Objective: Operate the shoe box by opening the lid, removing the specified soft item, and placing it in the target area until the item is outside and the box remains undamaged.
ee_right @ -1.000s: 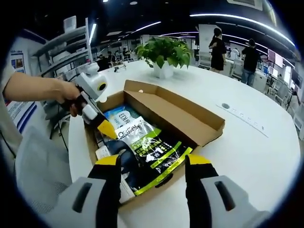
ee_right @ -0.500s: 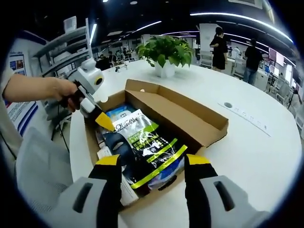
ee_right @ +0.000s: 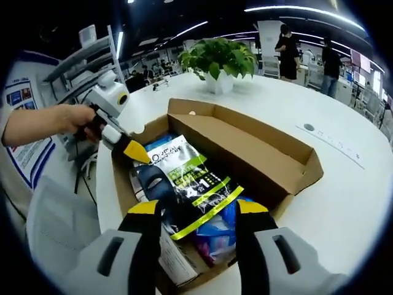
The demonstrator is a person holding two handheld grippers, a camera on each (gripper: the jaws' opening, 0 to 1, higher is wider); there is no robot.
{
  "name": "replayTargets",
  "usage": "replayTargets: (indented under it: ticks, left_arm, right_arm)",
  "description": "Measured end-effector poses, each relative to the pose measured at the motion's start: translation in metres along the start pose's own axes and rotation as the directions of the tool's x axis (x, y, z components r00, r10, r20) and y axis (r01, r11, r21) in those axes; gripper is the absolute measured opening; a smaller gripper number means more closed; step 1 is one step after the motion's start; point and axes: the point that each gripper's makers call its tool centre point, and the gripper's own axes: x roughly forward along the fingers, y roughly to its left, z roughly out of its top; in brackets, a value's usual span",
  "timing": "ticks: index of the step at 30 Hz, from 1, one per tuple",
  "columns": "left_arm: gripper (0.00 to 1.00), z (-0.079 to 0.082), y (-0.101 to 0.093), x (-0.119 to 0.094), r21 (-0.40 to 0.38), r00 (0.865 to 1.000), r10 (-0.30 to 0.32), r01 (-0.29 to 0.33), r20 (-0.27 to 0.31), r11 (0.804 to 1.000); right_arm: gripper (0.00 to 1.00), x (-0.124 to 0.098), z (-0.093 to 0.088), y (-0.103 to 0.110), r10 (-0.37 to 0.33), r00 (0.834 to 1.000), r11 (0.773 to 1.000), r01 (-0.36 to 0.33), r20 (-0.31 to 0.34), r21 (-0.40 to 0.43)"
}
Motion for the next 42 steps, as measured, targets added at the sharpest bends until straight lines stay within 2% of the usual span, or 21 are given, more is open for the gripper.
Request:
replayTargets:
  ticks: [7,12,20,27,32,37,42]
  left_arm:
    - [0.00,-0.003,0.009,0.004,0.066,0.998,0.058,-0.056,-0.026,0.996]
    - [0.00,-0.005,0.013,0.010,0.145,0.993,0.101,-0.092,-0.056,0.985]
    - [0.00,-0.005,0.023,0.018,0.200,0.989,0.125,-0.106,-0.085,0.974]
    - [0.00,-0.005,0.027,0.019,0.199,0.989,0.118,-0.099,-0.087,0.975]
    - [0.00,-0.005,0.027,0.018,0.197,0.990,0.115,-0.098,-0.077,0.976]
    - [0.00,-0.007,0.026,0.017,0.192,0.990,0.116,-0.100,-0.074,0.976]
    - [0.00,-0.004,0.020,0.011,0.182,0.993,0.104,-0.094,-0.047,0.979]
  right_arm:
    - [0.43,0.011,-0.001,-0.002,0.008,1.000,1.000,-0.007,-0.019,0.022]
    - [0.43,0.019,-0.001,-0.004,0.005,0.999,0.999,-0.003,-0.036,0.033]
    - [0.42,0.030,-0.002,-0.008,0.002,0.998,0.999,0.000,-0.059,0.047]
    - [0.36,0.031,-0.003,-0.011,-0.006,0.997,0.998,0.011,-0.073,0.060]
    - [0.37,0.031,-0.001,-0.009,-0.001,0.998,0.995,0.007,-0.065,0.097]
    - [0.29,0.027,0.004,-0.007,-0.007,0.999,0.995,0.011,-0.046,0.097]
    - [0.19,0.023,0.014,-0.006,-0.020,1.000,0.997,0.021,-0.009,0.081]
